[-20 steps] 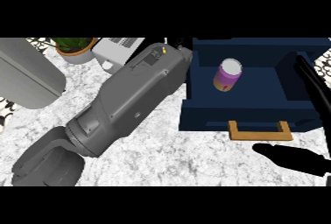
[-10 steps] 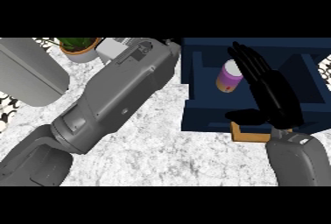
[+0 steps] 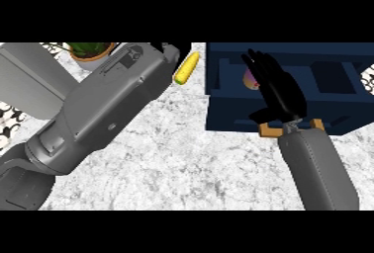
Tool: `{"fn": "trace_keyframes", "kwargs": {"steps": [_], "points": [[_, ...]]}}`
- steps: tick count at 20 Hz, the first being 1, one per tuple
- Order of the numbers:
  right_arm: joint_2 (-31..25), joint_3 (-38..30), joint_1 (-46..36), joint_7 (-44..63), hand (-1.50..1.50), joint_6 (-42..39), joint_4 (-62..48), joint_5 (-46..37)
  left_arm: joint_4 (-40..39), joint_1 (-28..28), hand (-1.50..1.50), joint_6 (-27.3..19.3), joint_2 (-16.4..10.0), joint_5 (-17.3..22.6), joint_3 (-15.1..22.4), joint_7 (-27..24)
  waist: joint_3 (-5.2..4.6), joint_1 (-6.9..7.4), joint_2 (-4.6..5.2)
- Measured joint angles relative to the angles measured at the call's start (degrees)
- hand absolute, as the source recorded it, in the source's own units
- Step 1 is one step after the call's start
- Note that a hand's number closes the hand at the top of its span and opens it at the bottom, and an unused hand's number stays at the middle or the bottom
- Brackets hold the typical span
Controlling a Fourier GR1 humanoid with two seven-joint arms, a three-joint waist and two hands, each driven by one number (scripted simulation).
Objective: Pick up the can, place it into the drawer and close the drawer
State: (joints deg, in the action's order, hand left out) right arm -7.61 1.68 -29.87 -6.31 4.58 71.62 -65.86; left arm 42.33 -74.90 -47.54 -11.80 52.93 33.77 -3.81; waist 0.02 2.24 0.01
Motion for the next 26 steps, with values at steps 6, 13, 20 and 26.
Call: {"fn": "trace_keyframes", "kwargs": {"steps": [6,13,20,26], "points": [[-0.29,-2.13,-7.83,-0.60,-1.50,9.36,-15.37,-4.80,5.48,3.16,-1.50,-0.32,-3.40,-1.61,0.32,2.76,-0.57,0.44,-0.40],[-1.02,-5.20,-15.27,-1.72,-1.50,18.83,-28.94,-7.22,10.92,6.35,-1.50,-0.28,-7.31,-3.31,-0.14,4.76,-0.90,0.95,-0.42],[-1.73,-8.41,-21.81,-2.39,-1.50,26.73,-40.23,-8.09,14.35,7.85,-1.50,-0.20,-9.76,-4.44,-0.92,6.92,-0.72,1.35,0.10],[-2.65,-10.90,-26.93,-1.96,-1.50,31.98,-48.50,-8.36,17.66,8.59,-1.50,0.45,-12.43,-5.37,-1.30,9.45,-0.17,2.19,0.96]]}}
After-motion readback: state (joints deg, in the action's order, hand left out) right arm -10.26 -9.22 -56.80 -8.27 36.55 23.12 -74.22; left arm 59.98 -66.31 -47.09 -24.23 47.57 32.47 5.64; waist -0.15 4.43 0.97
